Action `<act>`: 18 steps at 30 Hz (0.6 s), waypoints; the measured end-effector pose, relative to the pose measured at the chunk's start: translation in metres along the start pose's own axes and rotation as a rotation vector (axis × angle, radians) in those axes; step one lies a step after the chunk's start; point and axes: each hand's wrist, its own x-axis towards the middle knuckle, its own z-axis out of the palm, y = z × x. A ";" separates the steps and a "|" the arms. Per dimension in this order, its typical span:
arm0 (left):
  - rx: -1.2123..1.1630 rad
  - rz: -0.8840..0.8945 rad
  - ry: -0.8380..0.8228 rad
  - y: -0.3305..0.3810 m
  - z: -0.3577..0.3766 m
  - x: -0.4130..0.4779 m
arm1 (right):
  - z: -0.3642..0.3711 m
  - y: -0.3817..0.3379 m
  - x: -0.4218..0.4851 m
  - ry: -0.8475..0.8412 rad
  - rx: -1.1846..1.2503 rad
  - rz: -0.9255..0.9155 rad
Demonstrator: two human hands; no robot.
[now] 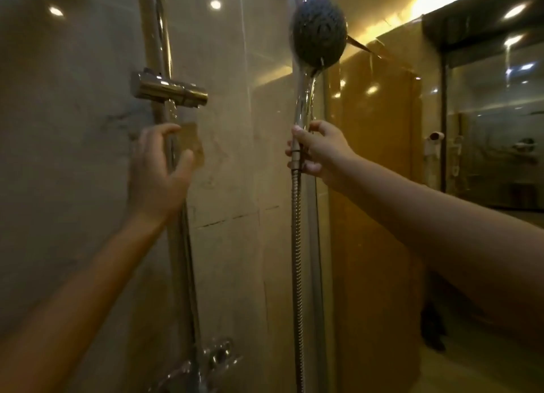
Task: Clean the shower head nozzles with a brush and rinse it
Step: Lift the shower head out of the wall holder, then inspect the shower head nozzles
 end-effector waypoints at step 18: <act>-0.612 -0.912 -0.803 0.092 0.139 -0.308 | -0.104 0.186 -0.154 0.021 0.079 0.604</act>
